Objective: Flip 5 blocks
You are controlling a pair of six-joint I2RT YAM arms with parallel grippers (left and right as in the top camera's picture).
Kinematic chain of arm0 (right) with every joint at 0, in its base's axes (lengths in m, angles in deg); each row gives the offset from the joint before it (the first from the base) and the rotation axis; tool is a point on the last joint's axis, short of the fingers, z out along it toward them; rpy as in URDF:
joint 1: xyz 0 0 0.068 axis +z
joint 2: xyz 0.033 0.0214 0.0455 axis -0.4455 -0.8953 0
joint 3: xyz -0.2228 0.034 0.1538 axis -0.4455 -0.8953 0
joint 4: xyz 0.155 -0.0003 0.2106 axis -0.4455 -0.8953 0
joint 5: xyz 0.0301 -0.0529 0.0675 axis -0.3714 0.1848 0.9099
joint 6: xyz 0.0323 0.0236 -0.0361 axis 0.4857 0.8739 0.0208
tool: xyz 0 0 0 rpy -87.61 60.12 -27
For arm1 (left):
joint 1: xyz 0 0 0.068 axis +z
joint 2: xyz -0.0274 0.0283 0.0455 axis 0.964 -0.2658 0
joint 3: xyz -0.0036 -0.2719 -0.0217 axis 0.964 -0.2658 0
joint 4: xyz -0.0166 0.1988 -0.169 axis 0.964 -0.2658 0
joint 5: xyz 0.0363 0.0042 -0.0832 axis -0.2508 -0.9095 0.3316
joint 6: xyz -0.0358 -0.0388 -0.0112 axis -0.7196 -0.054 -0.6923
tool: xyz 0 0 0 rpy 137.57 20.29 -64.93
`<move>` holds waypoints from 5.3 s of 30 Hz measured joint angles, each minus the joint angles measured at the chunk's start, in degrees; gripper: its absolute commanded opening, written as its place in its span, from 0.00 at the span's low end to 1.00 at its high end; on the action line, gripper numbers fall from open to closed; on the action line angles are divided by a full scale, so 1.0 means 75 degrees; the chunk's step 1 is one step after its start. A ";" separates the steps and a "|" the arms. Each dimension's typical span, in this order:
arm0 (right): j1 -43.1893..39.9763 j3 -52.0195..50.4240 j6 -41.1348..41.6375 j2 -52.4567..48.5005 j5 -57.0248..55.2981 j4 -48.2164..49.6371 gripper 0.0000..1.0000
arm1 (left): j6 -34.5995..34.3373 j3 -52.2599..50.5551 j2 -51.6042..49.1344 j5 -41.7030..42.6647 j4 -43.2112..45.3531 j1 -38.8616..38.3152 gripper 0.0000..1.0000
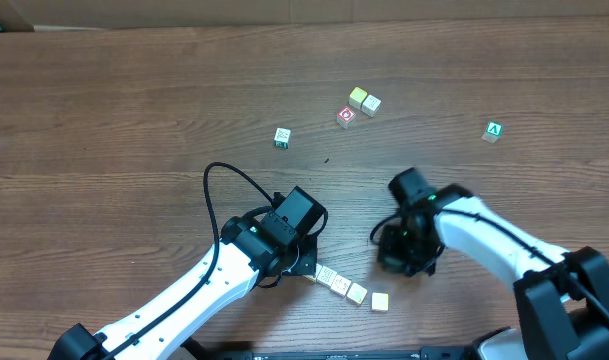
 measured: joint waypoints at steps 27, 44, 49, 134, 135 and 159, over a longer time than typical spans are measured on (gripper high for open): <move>0.0699 -0.1049 0.0201 0.0230 0.0318 -0.0137 0.04 | 0.0000 0.0000 0.0000 -0.0006 -0.0006 0.0000 0.04; 0.1486 -0.1049 0.0425 0.0256 0.0548 0.0291 0.04 | 0.0000 0.0000 0.0000 -0.0006 -0.0090 0.0000 0.04; 0.1486 -0.1049 0.0437 0.0256 0.0545 0.0291 0.04 | 0.0087 0.0000 0.0000 -0.0009 -0.0099 0.0000 0.04; 0.3800 -0.1751 0.1958 0.3558 -0.0335 -0.0254 0.04 | 0.0175 0.0000 0.0000 0.0172 -0.0143 0.0000 0.04; 0.3803 -0.1784 0.1993 0.3558 -0.0332 -0.0195 0.04 | 0.0175 0.0000 0.0000 0.0172 -0.0140 0.0000 0.04; 0.3800 -0.2264 0.2550 0.3077 -0.0519 0.0717 0.04 | 0.0198 0.0000 0.0000 0.0175 -0.0189 0.0000 0.04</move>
